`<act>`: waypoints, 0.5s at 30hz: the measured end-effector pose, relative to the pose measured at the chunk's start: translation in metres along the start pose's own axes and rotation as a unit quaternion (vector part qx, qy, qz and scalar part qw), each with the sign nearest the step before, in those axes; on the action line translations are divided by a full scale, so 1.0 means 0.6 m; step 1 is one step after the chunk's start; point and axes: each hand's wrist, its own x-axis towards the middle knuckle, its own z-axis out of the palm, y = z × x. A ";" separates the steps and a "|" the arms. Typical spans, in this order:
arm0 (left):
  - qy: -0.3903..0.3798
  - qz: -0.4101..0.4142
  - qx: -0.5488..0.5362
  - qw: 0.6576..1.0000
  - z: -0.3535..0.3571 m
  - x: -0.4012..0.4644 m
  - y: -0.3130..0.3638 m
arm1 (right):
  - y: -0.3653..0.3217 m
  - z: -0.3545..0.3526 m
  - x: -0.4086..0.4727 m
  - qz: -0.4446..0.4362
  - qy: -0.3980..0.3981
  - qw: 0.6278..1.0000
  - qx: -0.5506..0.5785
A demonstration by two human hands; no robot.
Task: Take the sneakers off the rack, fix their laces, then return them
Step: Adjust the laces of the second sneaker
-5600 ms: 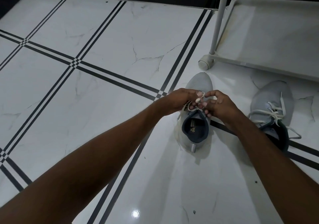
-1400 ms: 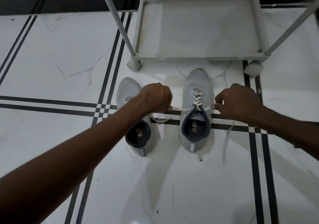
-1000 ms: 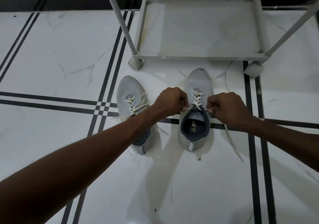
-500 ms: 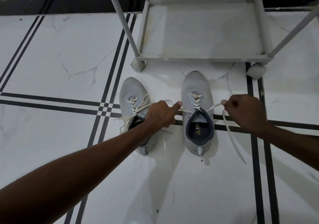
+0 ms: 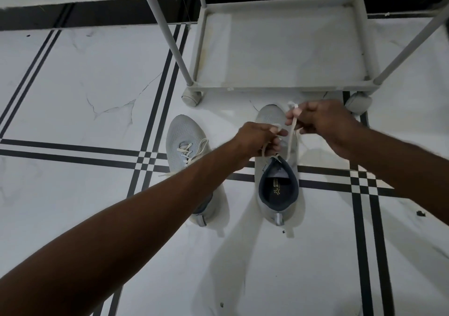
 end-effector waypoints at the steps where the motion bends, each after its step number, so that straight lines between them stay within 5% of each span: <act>1: -0.041 -0.004 0.008 0.999 0.005 0.001 -0.001 | -0.012 0.000 0.000 -0.028 -0.002 0.999 -0.016; 4: -0.081 0.020 0.087 0.993 0.010 -0.002 0.009 | -0.026 0.000 0.007 -0.074 -0.016 0.996 -0.047; 8: -0.033 0.053 0.150 0.987 -0.001 -0.005 0.040 | -0.010 0.000 0.020 -0.037 -0.083 0.996 -0.020; 15: -0.052 0.048 0.174 0.982 -0.054 -0.010 0.061 | 0.015 0.006 0.012 -0.033 -0.176 0.963 -0.201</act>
